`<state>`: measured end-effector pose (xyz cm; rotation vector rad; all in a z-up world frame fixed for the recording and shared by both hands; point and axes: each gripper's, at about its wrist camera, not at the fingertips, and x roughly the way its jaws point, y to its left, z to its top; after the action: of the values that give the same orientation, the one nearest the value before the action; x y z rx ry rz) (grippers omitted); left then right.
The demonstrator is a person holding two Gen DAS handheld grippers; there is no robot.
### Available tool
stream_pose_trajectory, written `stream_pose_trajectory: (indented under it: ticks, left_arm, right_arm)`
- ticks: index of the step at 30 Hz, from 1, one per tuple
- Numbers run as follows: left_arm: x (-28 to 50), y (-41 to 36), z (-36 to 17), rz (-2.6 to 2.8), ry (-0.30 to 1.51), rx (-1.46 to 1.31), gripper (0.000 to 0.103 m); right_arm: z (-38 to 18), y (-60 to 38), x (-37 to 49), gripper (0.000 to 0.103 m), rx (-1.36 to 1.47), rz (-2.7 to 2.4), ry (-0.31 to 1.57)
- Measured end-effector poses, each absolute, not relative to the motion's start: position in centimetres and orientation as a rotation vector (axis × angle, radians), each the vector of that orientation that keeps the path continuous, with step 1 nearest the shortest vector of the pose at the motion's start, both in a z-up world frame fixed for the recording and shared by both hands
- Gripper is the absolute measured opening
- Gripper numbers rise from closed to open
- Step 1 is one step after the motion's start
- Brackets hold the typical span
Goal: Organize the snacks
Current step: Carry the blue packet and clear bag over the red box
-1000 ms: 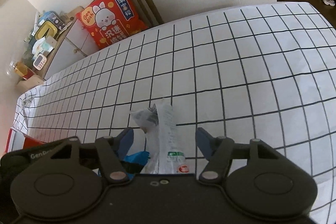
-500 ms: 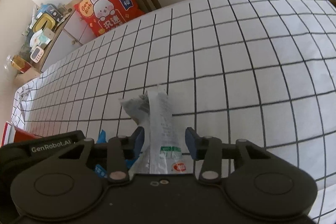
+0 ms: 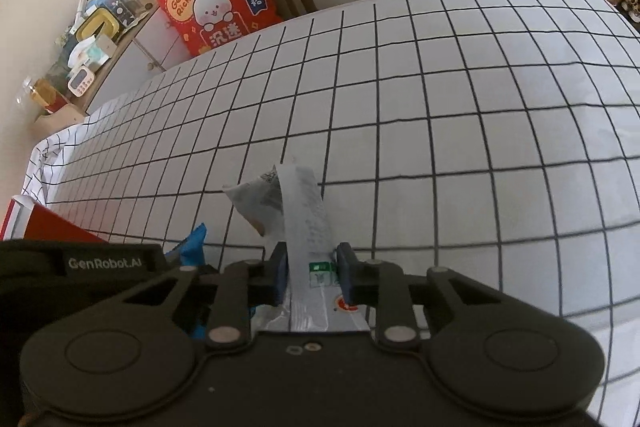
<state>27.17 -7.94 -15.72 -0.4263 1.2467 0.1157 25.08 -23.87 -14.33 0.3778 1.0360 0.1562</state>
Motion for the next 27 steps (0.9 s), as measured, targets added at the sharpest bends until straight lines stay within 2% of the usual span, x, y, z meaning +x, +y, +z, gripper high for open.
stream_pose_trajectory:
  ticks: [5, 27]
  left_arm:
    - [25.0, -7.2, -14.6, 0.084, 1.259, -0.362, 0.038]
    - [14.8, -1.5, -5.5, -0.038, 1.108, -0.278, 0.038]
  right_arm:
    - [-12.9, -23.5, 23.3, 0.023, 0.349, 0.164, 1.026]
    - [-3.7, -19.9, 15.2, 0.023, 0.335, 0.355, 0.9]
